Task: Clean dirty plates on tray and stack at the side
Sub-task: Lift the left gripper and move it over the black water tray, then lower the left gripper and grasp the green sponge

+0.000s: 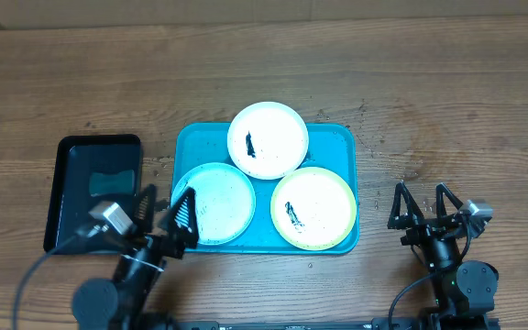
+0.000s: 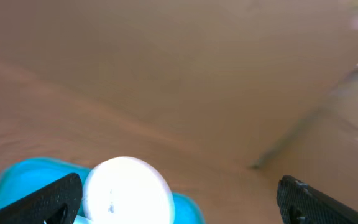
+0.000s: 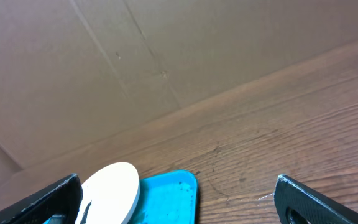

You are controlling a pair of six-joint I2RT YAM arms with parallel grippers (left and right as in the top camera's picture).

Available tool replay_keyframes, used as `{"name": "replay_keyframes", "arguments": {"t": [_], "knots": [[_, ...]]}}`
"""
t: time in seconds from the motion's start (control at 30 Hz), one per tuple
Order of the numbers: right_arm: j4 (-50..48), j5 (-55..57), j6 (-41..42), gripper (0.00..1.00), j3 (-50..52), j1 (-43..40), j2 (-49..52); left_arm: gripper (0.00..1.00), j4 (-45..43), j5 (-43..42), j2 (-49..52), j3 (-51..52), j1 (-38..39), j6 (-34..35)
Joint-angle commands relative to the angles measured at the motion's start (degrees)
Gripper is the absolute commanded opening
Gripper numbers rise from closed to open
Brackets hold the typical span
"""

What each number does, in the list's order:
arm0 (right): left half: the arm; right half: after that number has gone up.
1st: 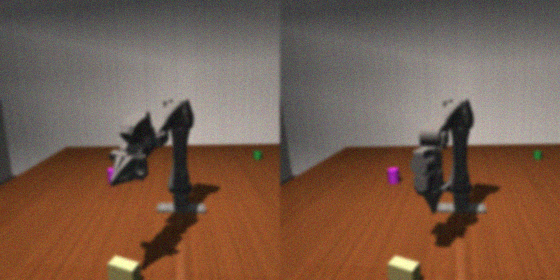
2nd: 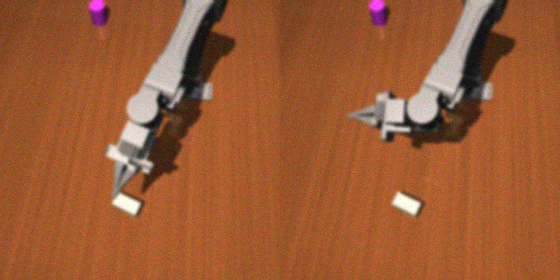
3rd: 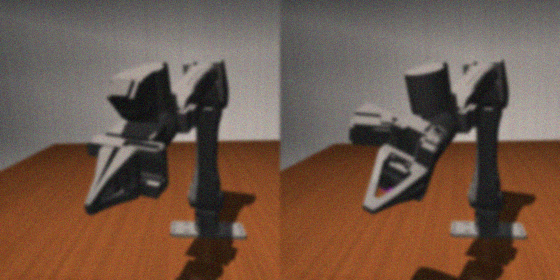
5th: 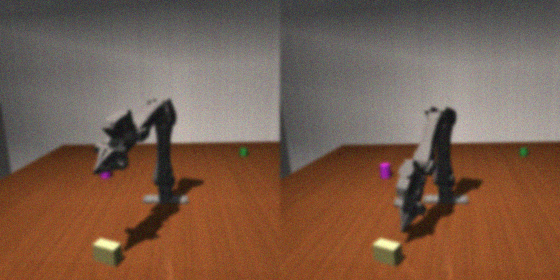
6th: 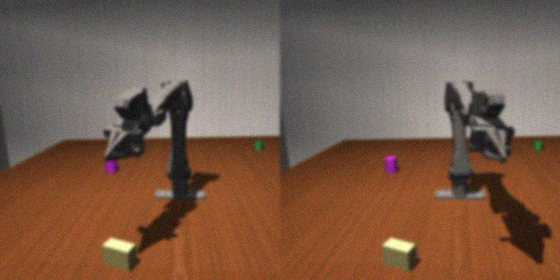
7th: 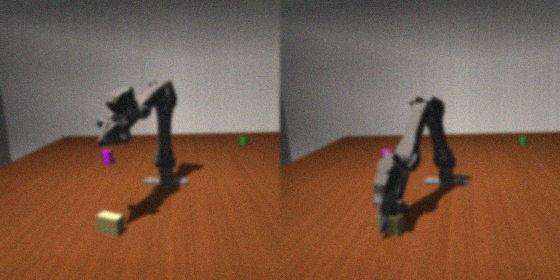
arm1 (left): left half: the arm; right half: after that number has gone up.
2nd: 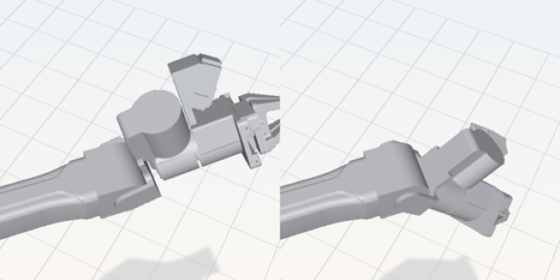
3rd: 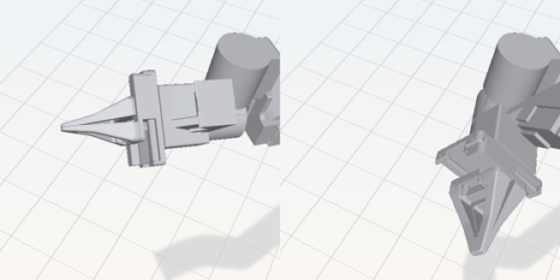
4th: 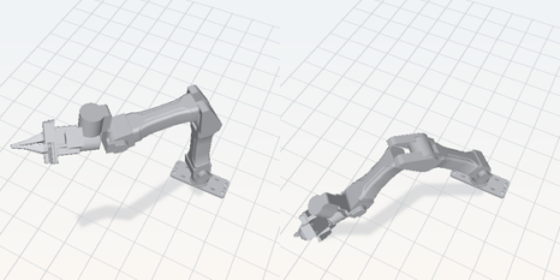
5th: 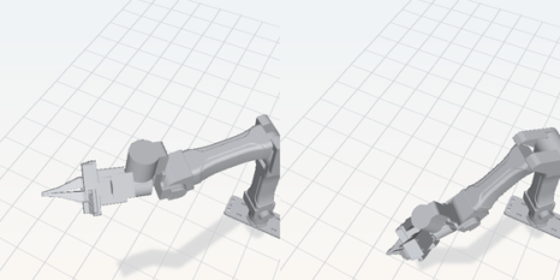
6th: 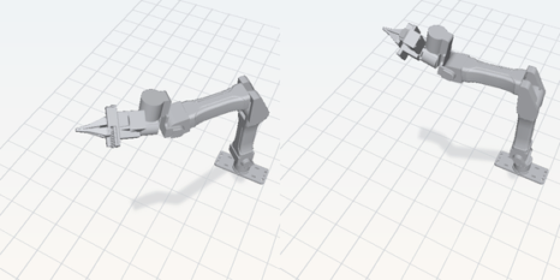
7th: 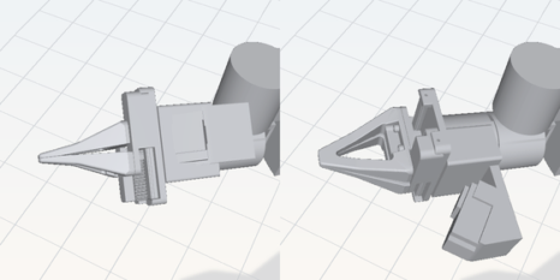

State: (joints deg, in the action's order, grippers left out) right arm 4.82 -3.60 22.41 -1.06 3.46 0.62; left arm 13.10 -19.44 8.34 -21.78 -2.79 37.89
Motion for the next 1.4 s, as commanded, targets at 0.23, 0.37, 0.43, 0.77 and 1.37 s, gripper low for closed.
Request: {"name": "replay_keyframes", "arguments": {"t": [0.23,0.37,0.43,0.77,1.37], "knots": [[-0.2,0.5,-0.3,1.00,0.6,0.3,-0.5,1.00,27.7,13.9,38.4,-33.8,-0.6,-16.9],[-0.2,0.5,-0.3,1.00,0.6,0.3,-0.5,1.00,31.0,14.1,48.2,-41.0,-0.6,-19.9],[-0.2,0.5,-0.4,1.00,0.6,0.3,-0.5,1.00,31.6,16.4,52.1,-43.0,-1.5,-17.3],[-0.2,0.5,-0.3,1.00,0.6,0.3,-0.5,1.00,40.6,16.6,67.9,-45.6,-12.7,16.8],[-0.2,0.5,-0.3,1.00,0.6,0.3,-0.5,0.94,35.3,19.6,87.7,-45.6,-17.6,39.5]]}}
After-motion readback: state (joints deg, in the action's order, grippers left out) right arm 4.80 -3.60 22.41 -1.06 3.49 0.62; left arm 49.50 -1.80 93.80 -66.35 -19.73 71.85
